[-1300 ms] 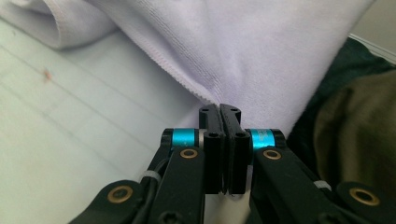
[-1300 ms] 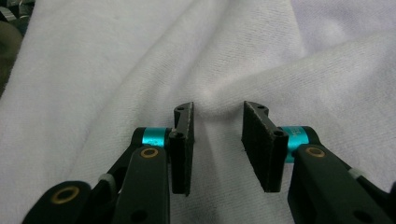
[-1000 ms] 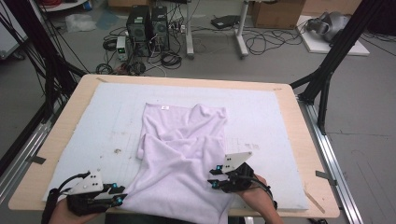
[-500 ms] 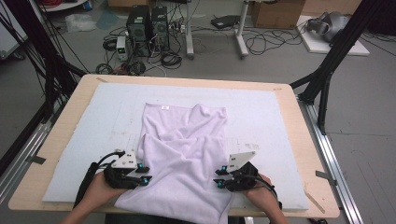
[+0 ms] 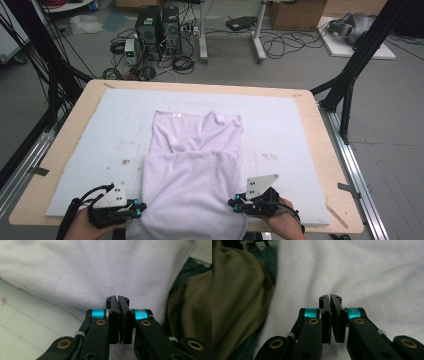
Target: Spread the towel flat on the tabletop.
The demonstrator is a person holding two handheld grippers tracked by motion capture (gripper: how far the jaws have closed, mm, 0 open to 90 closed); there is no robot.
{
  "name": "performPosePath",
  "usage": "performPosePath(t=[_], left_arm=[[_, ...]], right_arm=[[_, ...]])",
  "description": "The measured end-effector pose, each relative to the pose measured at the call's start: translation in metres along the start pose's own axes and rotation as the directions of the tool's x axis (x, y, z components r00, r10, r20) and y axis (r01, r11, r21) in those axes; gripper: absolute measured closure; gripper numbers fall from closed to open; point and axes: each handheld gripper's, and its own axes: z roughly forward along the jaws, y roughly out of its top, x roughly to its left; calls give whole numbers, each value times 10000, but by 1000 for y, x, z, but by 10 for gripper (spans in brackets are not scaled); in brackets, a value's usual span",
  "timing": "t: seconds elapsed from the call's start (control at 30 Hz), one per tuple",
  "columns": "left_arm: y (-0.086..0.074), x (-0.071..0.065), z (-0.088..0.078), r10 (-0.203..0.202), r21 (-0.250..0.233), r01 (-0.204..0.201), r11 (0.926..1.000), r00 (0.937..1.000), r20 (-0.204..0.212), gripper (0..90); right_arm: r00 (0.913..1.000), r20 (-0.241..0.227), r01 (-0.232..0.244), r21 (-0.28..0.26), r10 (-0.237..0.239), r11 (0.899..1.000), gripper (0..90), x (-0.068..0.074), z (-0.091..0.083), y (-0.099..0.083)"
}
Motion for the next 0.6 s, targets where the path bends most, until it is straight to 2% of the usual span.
performPosePath(t=[0.07,0.1,0.17,0.27,0.33,0.43,0.5,0.53,0.57,0.6], left_arm=[[0,-4,-5,15,-312,-11,9995,9999,105,840],[1,-4,-7,61,-484,-63,9988,10000,-35,774],[6,3,-6,99,-688,-117,9976,9996,-267,692],[14,19,1,-30,-875,-11,9962,9989,-468,666],[21,29,10,-50,-848,1,9964,9983,-577,647],[28,43,27,-90,-484,65,9988,9987,-510,591],[29,50,38,-168,-207,159,9997,9988,-450,594],[28,52,43,-175,-20,174,9998,9992,-349,625],[27,53,47,-84,220,88,9997,9998,-178,706],[25,53,47,-27,69,28,10000,9997,-233,759]], right_arm=[[9995,-278,114,-157,-118,9998,856,10,-5,4],[9992,-387,112,-309,-124,9995,821,13,-8,6],[9996,-228,129,-595,-143,9981,761,15,-14,10],[9991,407,121,-617,-96,9980,730,4,-20,15],[9969,785,3,-446,32,9990,710,-8,-18,15],[9958,835,-343,-282,366,9990,674,-25,-8,10],[9959,755,-488,-121,496,9987,665,-33,3,8],[9959,736,-530,107,521,9985,669,-36,9,6],[9963,745,-464,388,434,9982,694,-38,14,6],[9967,708,-446,593,403,9972,743,-38,20,5]])
